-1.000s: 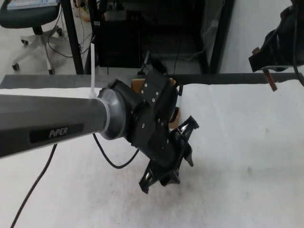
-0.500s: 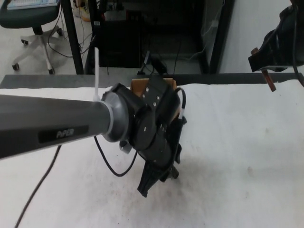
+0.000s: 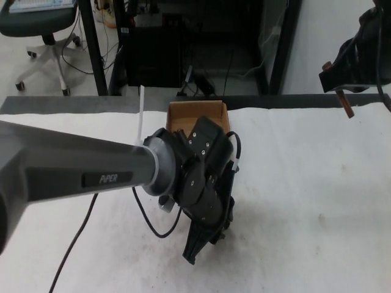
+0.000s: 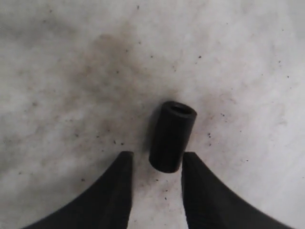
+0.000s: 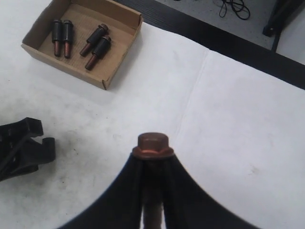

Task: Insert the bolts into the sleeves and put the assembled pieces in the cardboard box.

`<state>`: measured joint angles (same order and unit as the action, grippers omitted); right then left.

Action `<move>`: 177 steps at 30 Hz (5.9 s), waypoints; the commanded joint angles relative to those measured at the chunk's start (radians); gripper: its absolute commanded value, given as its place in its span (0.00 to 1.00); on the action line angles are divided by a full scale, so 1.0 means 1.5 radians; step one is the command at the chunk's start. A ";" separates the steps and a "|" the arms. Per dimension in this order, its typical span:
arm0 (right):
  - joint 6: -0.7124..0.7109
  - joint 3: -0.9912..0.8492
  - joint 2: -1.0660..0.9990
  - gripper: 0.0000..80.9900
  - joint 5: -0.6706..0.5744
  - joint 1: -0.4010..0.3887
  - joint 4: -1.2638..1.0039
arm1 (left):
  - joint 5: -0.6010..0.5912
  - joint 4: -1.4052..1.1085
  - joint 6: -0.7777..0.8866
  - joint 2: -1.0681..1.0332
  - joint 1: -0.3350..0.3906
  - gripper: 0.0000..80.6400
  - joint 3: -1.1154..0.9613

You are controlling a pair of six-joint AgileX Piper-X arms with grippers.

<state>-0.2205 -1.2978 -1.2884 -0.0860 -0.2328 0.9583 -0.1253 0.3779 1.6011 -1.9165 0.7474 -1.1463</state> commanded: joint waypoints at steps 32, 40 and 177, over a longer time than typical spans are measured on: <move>0.003 -0.005 0.011 0.01 -0.017 0.000 0.016 | 0.014 0.258 -0.726 0.065 -0.093 0.00 -0.066; 0.003 -0.005 0.011 0.01 -0.017 -0.003 0.022 | 0.185 0.521 -1.335 0.094 -0.100 0.00 -0.104; 0.270 -0.005 0.011 0.01 -0.378 -0.001 -0.363 | -0.247 -0.171 -1.034 0.465 -0.125 0.00 0.158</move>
<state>0.0726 -1.2978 -1.2884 -0.4683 -0.2354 0.6472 -0.3901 0.2532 0.0219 -1.2966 0.5803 -0.9706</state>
